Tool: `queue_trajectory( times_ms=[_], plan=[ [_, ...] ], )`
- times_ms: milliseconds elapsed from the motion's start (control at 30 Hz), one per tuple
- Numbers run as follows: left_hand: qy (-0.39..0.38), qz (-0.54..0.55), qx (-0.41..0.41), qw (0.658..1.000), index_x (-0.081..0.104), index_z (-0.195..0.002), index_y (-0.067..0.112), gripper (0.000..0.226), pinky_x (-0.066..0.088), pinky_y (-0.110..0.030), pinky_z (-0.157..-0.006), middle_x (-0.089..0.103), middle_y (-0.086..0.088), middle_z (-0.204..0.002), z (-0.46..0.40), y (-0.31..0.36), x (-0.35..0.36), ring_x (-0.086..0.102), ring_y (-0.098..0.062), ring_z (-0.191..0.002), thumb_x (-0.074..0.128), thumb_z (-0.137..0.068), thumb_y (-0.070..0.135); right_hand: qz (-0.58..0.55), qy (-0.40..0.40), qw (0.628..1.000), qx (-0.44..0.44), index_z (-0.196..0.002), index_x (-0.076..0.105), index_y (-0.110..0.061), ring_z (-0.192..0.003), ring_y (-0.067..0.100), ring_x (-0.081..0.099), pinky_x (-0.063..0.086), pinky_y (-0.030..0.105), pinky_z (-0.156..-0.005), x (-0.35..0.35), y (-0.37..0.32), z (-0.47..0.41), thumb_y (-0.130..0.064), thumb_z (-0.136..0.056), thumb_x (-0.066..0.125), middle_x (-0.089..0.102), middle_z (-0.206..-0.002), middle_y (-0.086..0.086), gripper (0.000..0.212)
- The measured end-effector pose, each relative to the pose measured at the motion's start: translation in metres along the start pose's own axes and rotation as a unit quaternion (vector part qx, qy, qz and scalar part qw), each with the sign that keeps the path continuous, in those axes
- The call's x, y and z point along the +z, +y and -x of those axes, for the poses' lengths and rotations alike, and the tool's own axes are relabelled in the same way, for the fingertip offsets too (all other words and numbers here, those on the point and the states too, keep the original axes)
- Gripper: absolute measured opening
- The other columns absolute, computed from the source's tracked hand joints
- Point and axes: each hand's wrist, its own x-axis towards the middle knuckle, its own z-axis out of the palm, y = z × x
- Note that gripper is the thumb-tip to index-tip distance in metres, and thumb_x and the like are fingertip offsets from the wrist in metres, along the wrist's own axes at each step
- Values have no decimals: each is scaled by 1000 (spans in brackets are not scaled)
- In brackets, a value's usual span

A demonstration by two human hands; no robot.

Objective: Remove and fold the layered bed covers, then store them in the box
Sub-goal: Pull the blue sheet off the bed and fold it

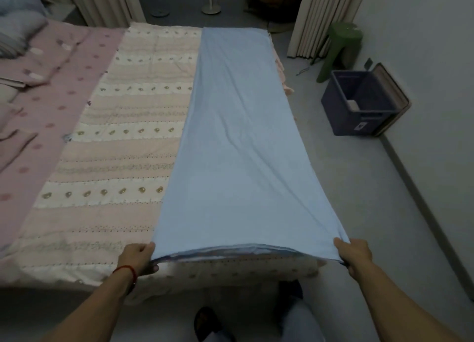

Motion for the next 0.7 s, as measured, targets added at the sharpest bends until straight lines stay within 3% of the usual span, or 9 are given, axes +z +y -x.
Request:
queue_trajectory(
  times_ms=[233, 367, 433, 500, 600, 700],
  plan=[
    [-18, -3, 10, 1000, 72, -84, -4, 33, 63, -45, -70, 73, -18, -79, -2, -2, -7, 73, -32, -59, 59, -99, 22, 35, 14, 999, -21, -118, 66, 11, -99, 43, 66, 56, 52, -91, -9, -8, 11, -26, -91, 73, 69, -112, 28, 45],
    [-29, -5, 28, 999, 70, -77, -1, 31, 63, -51, -73, 72, -21, -78, -5, -3, -9, 73, -30, -56, 62, -97, 22, 34, 12, 999, -21, -123, 64, 8, -95, 39, 62, 54, 53, -92, -12, -18, 20, -26, -94, 70, 68, -112, 25, 46],
    [-42, 16, 41, 998, 67, -96, 8, 12, 63, -49, -70, 72, -21, -87, -7, -1, -13, 73, -31, -61, 62, -97, 20, 37, 18, 999, -22, -124, 64, 9, -101, 43, 63, 53, 55, -95, -12, -24, 24, -26, -94, 70, 67, -118, 27, 46],
    [-64, 44, 51, 996, 55, -119, 19, 24, 63, -42, -61, 71, -17, -101, -8, 2, -17, 73, -33, -71, 63, -97, 18, 34, 29, 999, -14, -125, 62, 10, -108, 46, 62, 52, 55, -97, -11, -29, 29, -25, -94, 70, 65, -122, 29, 47],
    [-86, 49, 55, 994, 43, -128, 26, 37, 61, -38, -57, 72, -17, -101, -10, 7, -25, 73, -35, -73, 63, -97, 17, 22, 36, 999, 1, -129, 59, 12, -111, 48, 61, 50, 53, -97, -6, -35, 29, -22, -94, 70, 63, -126, 30, 50],
    [-93, 43, 40, 994, 43, -129, 21, 38, 62, -42, -62, 72, -15, -101, -14, 6, -27, 74, -35, -74, 63, -97, 17, -2, 28, 999, 29, -130, 57, 13, -114, 48, 61, 49, 51, -98, -2, -36, 26, -18, -92, 73, 62, -129, 30, 52]
  ],
)
